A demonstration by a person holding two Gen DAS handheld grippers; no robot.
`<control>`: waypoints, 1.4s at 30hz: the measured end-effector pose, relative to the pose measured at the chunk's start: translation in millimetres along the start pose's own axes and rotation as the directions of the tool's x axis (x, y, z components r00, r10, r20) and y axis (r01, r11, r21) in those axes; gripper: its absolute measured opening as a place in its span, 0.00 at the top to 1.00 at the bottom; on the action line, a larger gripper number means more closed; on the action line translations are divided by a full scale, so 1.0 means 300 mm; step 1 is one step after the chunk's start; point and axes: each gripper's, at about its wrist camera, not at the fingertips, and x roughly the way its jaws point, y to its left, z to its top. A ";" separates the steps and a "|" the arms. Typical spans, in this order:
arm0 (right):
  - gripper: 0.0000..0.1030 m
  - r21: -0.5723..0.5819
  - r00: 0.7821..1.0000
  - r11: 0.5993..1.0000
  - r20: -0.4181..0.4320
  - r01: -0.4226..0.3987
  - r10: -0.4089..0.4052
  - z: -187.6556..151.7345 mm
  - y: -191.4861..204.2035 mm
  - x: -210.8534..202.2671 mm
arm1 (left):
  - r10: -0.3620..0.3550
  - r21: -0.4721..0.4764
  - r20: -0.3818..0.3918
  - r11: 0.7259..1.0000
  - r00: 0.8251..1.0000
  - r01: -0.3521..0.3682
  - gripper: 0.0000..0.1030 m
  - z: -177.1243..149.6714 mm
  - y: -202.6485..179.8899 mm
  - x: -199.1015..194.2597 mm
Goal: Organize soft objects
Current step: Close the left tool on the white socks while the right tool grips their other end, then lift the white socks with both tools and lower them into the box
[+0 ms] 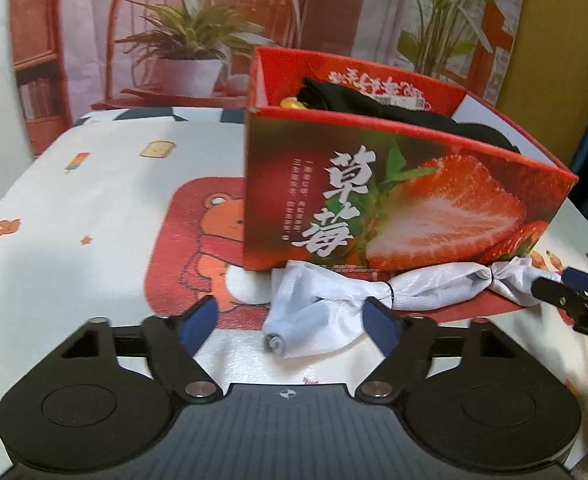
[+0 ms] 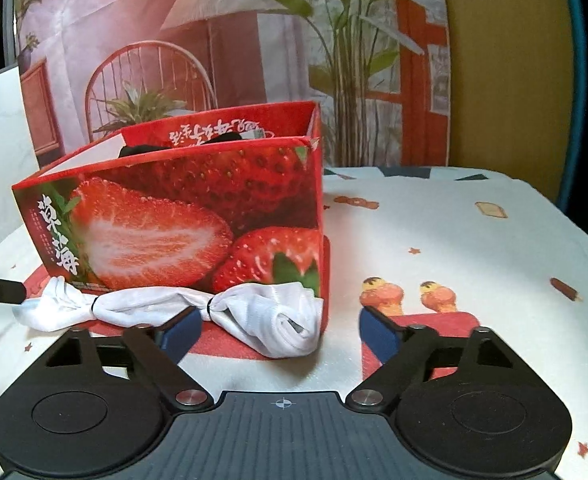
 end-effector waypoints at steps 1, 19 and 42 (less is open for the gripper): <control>0.27 -0.003 1.000 1.000 -0.003 0.001 -0.001 0.006 0.004 0.011 | -0.002 0.003 -0.006 1.000 1.000 0.002 0.29 0.003 -0.002 0.015; 0.73 -0.046 0.999 0.999 -0.052 0.006 -0.009 -0.012 0.044 0.123 | -0.041 0.036 0.016 0.999 0.999 0.040 0.64 -0.053 -0.003 0.090; 0.86 -0.142 0.995 0.985 -0.043 -0.095 0.090 0.002 0.112 0.052 | -0.058 0.036 0.094 0.998 0.994 0.055 0.83 -0.032 0.008 -0.032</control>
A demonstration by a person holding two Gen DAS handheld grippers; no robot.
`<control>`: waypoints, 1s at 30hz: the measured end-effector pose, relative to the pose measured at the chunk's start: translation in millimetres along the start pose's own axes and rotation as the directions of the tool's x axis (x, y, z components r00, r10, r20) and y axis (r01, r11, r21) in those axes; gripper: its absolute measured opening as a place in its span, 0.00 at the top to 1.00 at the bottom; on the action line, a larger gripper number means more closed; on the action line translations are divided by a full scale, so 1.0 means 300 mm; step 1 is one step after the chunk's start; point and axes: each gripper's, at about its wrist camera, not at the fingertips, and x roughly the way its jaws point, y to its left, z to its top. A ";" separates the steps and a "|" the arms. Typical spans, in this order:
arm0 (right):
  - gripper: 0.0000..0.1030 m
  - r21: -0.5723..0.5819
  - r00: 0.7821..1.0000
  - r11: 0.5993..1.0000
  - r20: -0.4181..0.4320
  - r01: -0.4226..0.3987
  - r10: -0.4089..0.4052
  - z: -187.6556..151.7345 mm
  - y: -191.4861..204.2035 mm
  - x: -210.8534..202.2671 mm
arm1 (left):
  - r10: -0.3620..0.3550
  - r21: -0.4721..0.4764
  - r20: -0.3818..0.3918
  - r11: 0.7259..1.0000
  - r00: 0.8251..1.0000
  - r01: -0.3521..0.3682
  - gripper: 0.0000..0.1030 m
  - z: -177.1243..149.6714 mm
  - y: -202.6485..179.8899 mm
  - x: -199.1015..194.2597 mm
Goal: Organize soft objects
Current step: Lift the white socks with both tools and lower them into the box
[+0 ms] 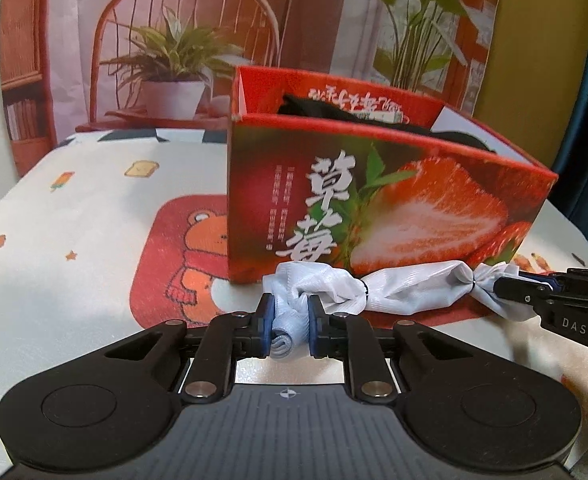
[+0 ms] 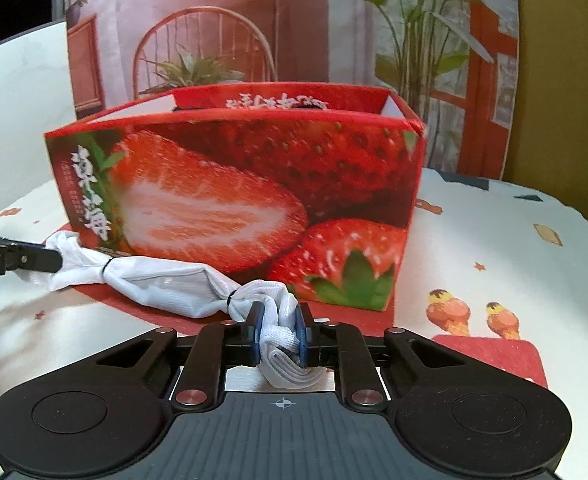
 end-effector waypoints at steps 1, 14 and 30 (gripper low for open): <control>0.86 -0.002 1.000 1.000 0.006 -0.003 0.003 0.003 0.002 -0.007 | 0.000 0.000 0.008 1.000 1.000 0.000 0.83 -0.001 -0.003 -0.008; 0.86 -0.052 0.995 0.998 0.091 -0.026 0.030 0.087 0.040 -0.127 | 0.018 0.011 0.123 1.000 0.992 -0.019 0.83 0.035 -0.005 -0.143; 0.86 -0.096 0.976 0.995 0.214 -0.027 0.047 0.278 0.067 -0.254 | 0.014 0.052 0.269 0.998 0.963 -0.029 0.83 0.172 -0.027 -0.281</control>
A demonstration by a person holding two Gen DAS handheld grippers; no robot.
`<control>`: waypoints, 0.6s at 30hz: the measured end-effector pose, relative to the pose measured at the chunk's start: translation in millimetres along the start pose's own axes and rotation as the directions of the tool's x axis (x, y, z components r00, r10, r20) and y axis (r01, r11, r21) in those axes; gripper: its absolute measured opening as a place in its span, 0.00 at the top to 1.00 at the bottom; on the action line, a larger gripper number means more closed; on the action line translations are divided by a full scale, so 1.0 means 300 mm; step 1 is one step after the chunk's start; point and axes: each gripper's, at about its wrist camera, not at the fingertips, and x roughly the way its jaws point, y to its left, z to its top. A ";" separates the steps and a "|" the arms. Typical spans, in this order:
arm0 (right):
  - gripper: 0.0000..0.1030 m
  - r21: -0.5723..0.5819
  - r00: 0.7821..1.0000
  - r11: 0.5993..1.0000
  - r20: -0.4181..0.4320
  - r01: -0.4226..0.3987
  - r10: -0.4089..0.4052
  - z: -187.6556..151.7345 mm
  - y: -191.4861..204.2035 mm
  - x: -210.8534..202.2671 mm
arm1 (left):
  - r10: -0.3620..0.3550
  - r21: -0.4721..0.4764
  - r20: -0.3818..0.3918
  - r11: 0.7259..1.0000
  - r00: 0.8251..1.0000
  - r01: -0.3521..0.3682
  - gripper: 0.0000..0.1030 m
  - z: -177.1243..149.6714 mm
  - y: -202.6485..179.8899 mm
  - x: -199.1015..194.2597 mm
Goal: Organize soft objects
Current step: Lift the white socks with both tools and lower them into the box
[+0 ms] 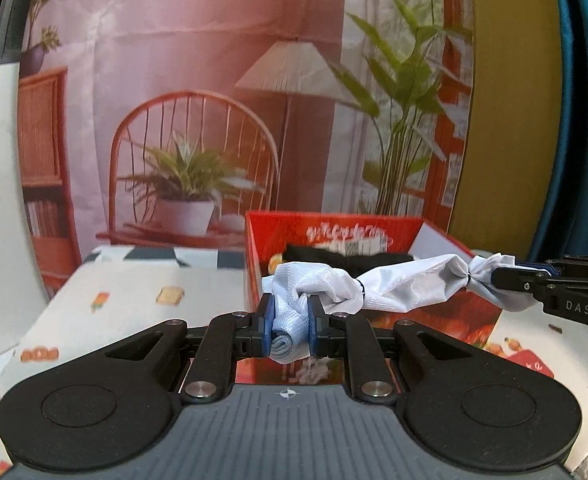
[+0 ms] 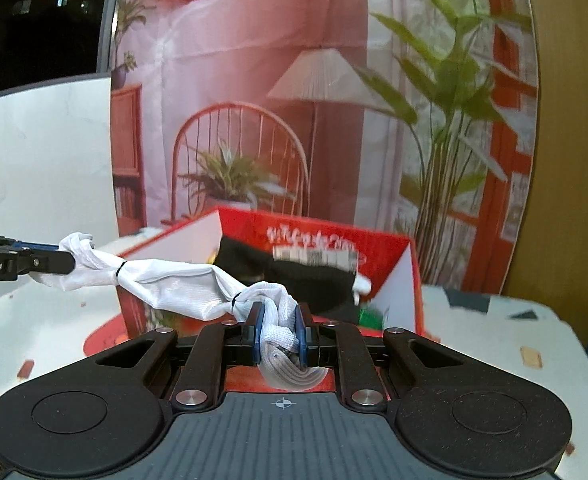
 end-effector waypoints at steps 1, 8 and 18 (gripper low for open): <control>0.86 -0.004 1.000 1.000 0.006 0.002 -0.002 0.015 -0.002 0.001 | -0.002 0.002 0.006 1.000 1.000 0.002 0.83 0.012 -0.001 0.000; 0.86 -0.021 0.999 0.999 0.028 0.032 -0.031 0.117 -0.042 0.037 | -0.021 0.024 0.018 0.999 1.000 0.021 0.83 0.110 -0.013 0.051; 0.86 0.026 0.995 0.996 -0.044 0.086 -0.084 0.171 -0.136 0.201 | -0.054 0.050 -0.087 0.997 0.995 0.059 0.83 0.185 -0.058 0.235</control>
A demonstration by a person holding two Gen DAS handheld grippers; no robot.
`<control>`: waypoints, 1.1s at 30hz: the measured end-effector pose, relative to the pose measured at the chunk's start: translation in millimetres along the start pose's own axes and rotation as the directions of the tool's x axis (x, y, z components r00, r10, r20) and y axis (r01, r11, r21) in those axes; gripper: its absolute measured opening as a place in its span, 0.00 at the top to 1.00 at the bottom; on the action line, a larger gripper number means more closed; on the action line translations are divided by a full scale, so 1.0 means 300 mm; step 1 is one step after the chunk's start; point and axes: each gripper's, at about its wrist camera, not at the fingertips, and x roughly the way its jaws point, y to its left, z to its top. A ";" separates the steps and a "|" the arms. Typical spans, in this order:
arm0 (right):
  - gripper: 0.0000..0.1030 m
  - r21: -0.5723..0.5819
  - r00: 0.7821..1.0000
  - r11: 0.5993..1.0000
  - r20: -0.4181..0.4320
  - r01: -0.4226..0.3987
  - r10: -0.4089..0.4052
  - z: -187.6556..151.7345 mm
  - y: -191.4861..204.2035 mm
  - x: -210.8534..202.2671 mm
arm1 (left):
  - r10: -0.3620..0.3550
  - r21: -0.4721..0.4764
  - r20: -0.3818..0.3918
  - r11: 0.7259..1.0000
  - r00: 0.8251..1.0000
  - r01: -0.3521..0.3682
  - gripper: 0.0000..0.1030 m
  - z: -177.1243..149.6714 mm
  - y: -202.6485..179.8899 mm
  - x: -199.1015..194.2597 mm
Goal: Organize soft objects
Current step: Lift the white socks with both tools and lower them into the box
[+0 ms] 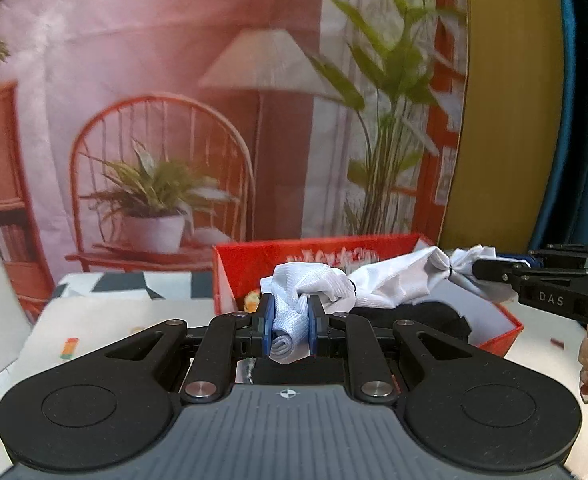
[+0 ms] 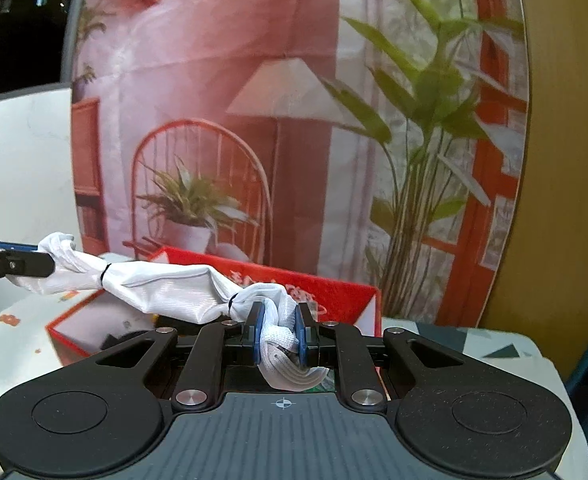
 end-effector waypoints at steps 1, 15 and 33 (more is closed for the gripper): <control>0.86 0.003 1.000 1.000 -0.013 0.004 -0.004 -0.004 -0.005 0.019 | -0.004 0.003 -0.020 1.000 1.000 0.004 0.83 -0.002 -0.001 0.023; 0.86 -0.028 0.987 0.999 -0.160 0.015 -0.019 -0.042 -0.004 0.276 | 0.004 0.019 -0.200 1.000 0.980 0.000 0.83 -0.030 0.017 0.305; 0.77 0.037 0.972 0.999 -0.232 0.036 -0.027 -0.054 -0.057 0.316 | -0.008 0.051 -0.227 0.999 0.974 0.020 0.27 -0.016 -0.002 0.334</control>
